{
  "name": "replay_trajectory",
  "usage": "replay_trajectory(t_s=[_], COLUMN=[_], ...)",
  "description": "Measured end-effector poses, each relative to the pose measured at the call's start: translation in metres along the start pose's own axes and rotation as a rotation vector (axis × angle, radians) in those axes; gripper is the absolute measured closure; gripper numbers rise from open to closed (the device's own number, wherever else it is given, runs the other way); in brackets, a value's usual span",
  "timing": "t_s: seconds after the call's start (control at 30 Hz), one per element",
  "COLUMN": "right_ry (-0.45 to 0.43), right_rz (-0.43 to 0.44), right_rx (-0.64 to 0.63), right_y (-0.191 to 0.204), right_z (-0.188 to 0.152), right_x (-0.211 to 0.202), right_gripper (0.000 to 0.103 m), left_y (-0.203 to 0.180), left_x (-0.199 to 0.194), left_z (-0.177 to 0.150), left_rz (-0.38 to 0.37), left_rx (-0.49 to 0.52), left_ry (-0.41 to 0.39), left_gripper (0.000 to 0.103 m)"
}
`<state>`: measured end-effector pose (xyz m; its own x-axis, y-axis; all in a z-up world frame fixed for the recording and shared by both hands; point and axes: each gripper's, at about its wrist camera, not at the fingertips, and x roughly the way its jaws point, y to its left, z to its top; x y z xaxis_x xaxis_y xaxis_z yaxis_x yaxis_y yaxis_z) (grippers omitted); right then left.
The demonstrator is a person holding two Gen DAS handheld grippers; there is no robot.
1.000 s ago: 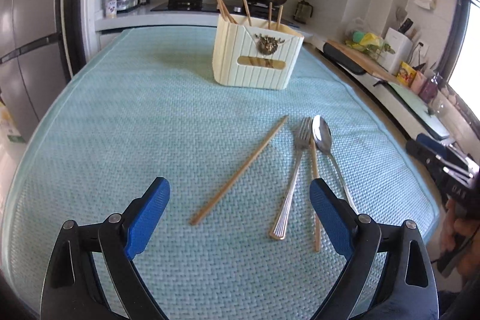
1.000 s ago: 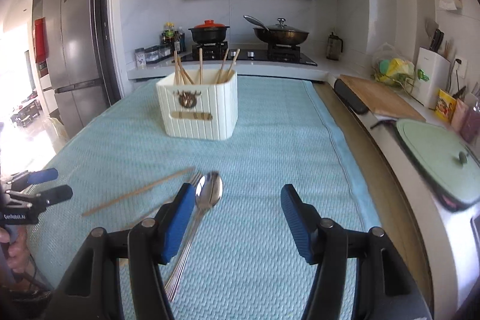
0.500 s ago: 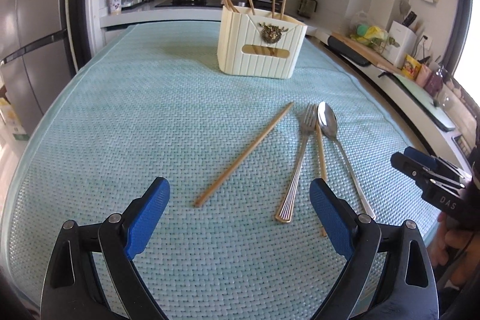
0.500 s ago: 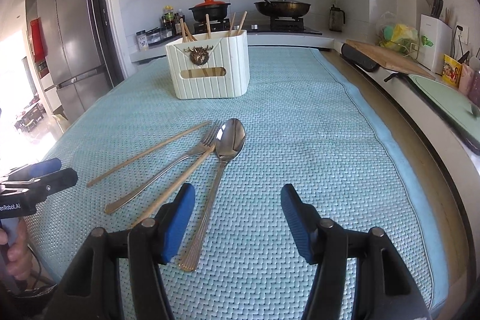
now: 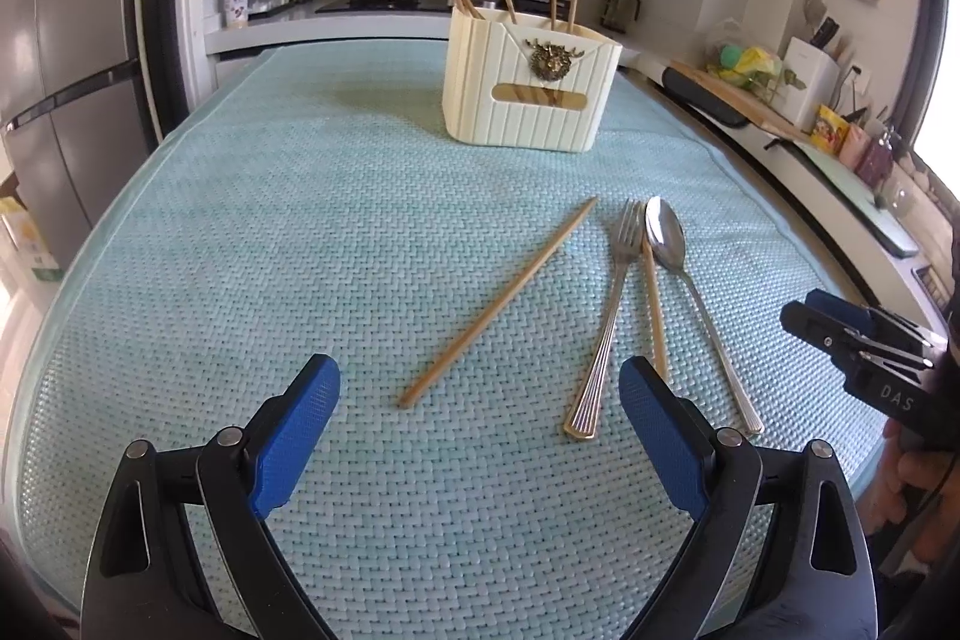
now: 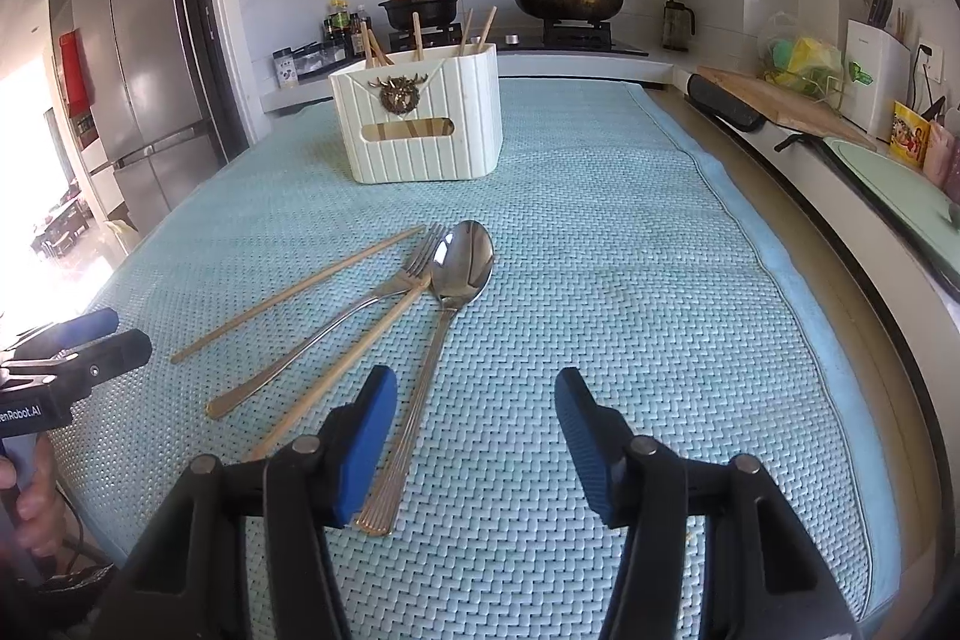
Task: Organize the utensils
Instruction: 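Move both open tools back toward the fork, spoon and chopstick, then close the right tool on the silver spoon handle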
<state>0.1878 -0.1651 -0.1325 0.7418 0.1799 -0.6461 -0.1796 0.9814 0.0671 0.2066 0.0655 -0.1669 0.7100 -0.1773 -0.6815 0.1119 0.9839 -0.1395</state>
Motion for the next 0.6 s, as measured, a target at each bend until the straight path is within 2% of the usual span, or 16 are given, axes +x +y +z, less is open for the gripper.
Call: replay_trajectory(t_s=[0.23,0.5,0.6], right_ry=[0.048,0.095,0.124], right_rz=[0.02,0.033,0.024], right_rx=[-0.017,-0.036,-0.055], right_y=[0.008,0.019,0.024], right_z=[0.011,0.017,0.019], right_x=[0.024,0.048,0.062], right_gripper=[0.06,0.06,0.064], left_y=[0.003,0.006,0.005], left_x=[-0.003,-0.003,-0.001], left_z=[0.0,-0.002,-0.001], left_rz=[0.013,0.019,0.017], left_rx=[-0.004,-0.007,0.001], left_ry=[-0.008,-0.004,0.002], left_gripper=[0.008,0.008,0.008])
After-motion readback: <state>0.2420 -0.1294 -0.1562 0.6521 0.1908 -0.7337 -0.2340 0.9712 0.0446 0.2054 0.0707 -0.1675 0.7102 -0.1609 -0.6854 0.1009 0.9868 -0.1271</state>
